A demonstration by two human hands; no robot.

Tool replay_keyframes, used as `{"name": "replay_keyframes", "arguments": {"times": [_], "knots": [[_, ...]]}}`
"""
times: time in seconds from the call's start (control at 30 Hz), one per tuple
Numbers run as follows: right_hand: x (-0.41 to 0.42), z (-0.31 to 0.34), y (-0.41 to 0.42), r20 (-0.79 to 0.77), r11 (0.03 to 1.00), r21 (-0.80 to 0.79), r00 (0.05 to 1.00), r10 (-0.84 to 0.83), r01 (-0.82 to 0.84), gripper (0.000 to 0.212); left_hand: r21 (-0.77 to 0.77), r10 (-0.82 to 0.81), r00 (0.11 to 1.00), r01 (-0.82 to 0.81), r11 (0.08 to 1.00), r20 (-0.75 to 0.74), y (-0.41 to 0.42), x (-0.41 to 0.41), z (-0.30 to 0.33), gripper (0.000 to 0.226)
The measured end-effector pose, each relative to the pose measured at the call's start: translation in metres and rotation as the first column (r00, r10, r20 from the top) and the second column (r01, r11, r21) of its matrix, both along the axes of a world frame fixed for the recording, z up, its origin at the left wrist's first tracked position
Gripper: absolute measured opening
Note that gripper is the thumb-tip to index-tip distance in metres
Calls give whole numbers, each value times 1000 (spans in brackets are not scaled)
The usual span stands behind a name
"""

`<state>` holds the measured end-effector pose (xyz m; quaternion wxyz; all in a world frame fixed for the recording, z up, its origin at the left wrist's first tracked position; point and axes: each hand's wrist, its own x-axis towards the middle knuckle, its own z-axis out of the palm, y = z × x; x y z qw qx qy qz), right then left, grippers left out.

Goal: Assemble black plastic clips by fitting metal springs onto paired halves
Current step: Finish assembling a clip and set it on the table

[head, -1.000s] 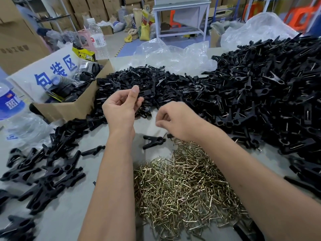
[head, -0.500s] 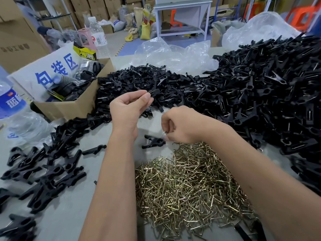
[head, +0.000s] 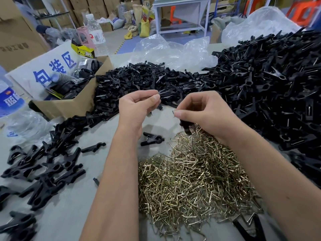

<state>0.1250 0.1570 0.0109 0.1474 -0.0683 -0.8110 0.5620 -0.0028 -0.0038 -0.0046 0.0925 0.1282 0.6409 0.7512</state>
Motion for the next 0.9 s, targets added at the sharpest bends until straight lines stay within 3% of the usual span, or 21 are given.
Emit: {"name": "replay_keyframes", "arguments": {"times": [0.13, 0.2, 0.4, 0.53, 0.6, 0.77, 0.9], "knots": [[0, -3, 1, 4, 935, -353, 999, 35, -32, 9, -56, -6, 1000, 6, 998, -14, 1, 3, 1, 15], [-1, -4, 0, -42, 903, -429, 999, 14, -31, 7, -65, -17, 1000, 16, 998, -19, 0, 3, 1, 17], [-1, -11, -1, -155, 854, -505, 960, -235, 127, 15, -85, -98, 991, 90, 992, -87, -1, 2, -4, 21], [0, -15, -4, -168, 796, -568, 917, -361, 209, 8, -61, -188, 974, 181, 982, -124, 2, 3, -4, 41], [-1, -18, -8, -167, 763, -601, 895, -413, 240, 9, -84, -233, 957, 221, 972, -171, 3, 4, -5, 38], [-2, -25, -12, -127, 786, -508, 872, -473, 352, 13, -81, -339, 925, 330, 941, -172, 3, 6, -5, 32], [-3, -22, -10, -138, 805, -507, 893, -428, 307, 9, -93, -387, 906, 376, 922, -171, 4, 7, -5, 33]]}}
